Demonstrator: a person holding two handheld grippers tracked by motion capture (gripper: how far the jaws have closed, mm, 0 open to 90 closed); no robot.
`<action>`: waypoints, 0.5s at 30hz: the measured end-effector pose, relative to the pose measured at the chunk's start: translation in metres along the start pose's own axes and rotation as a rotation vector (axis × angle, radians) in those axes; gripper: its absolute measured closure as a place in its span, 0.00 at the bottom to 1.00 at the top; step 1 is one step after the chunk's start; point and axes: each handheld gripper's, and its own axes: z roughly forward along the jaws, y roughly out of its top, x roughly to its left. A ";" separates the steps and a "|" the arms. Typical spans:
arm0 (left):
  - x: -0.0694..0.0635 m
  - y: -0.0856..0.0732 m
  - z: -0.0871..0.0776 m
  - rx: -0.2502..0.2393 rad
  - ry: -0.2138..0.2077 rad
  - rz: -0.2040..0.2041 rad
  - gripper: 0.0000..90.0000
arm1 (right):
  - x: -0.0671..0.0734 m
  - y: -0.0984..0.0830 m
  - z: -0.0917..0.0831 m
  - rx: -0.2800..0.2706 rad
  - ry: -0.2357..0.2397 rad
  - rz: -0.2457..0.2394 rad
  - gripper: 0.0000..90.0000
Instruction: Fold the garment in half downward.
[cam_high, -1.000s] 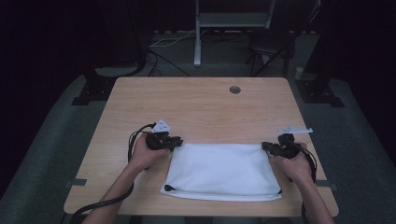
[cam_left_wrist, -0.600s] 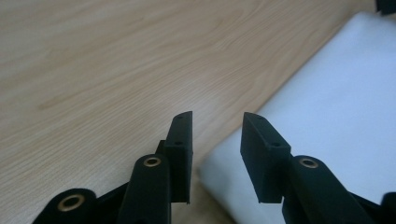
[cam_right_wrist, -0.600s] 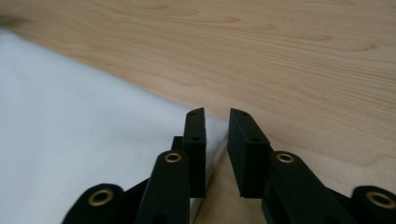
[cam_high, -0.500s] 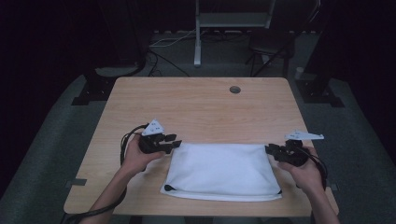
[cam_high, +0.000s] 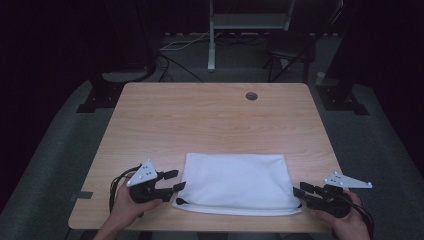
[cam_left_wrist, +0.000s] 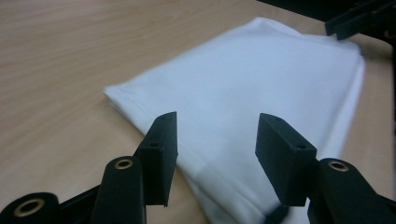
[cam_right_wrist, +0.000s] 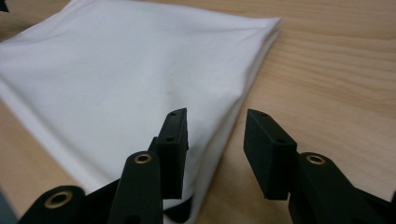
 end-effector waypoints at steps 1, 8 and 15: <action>-0.003 -0.002 -0.001 0.002 -0.009 -0.001 0.54 | 0.002 -0.001 -0.001 0.005 0.001 -0.009 0.66; -0.012 -0.008 0.001 0.029 -0.027 0.009 0.55 | 0.006 -0.006 -0.001 0.031 0.007 -0.020 0.72; -0.015 -0.006 0.008 0.075 -0.028 0.034 0.66 | 0.007 -0.010 0.001 0.048 0.024 -0.017 0.83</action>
